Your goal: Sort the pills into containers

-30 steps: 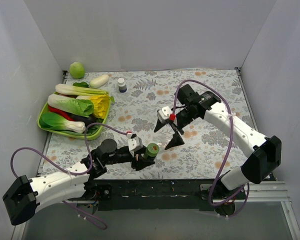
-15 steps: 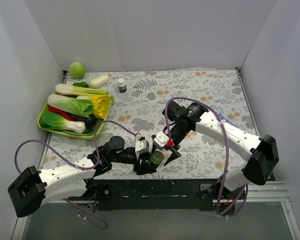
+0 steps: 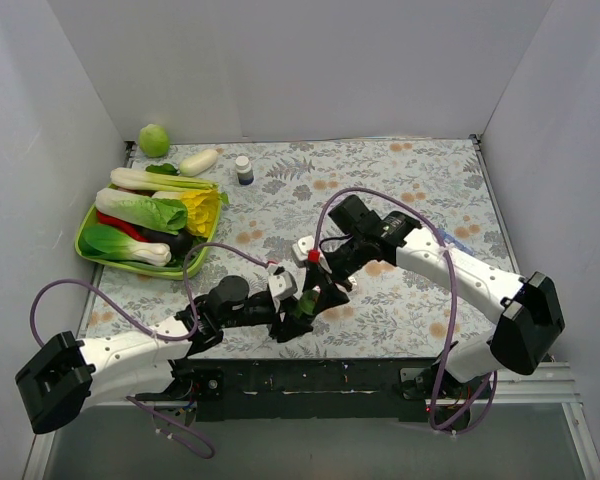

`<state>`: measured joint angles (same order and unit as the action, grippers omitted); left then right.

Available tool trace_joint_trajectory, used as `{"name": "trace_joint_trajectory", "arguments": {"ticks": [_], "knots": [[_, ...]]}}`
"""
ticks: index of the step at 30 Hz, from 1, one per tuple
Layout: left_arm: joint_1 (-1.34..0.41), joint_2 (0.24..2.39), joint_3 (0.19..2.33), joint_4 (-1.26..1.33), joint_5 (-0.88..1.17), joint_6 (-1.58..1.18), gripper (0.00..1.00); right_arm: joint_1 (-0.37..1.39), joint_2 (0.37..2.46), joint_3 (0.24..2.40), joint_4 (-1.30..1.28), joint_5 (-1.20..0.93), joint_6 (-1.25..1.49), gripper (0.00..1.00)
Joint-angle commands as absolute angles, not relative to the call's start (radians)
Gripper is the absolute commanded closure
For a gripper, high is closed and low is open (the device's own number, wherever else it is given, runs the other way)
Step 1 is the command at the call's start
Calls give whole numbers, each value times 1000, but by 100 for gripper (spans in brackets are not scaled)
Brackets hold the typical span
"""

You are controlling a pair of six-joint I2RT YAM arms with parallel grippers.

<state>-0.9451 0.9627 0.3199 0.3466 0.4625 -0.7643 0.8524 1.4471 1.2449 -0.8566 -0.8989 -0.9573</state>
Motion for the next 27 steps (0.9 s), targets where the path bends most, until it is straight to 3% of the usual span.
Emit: {"name": "trace_joint_trajectory", "arguments": {"ticks": [1,5,8,9,12,15,22,27], "knots": [[-934,930,339,624,45,-816,100,766,1450,1088,-522,-861,-389,85],[-934,1004,356,699,-60,-809,100,678,1476,1052,-402,-879,-152,89],[-934,1031,364,716,-17,-798,100,675,1465,1066,-403,-938,-179,60],[-934,1034,361,715,-2,-795,100,672,1459,1083,-446,-960,-258,39],[-934,1011,338,693,101,-781,100,632,1445,1146,-515,-1066,-386,16],[-934,976,305,675,191,-784,100,585,1405,1215,-603,-1124,-486,9],[-934,864,284,554,360,-779,100,575,1364,1341,-983,-1177,-1123,7],[-934,827,295,517,416,-785,100,609,1350,1367,-1107,-1137,-1348,7]]}}
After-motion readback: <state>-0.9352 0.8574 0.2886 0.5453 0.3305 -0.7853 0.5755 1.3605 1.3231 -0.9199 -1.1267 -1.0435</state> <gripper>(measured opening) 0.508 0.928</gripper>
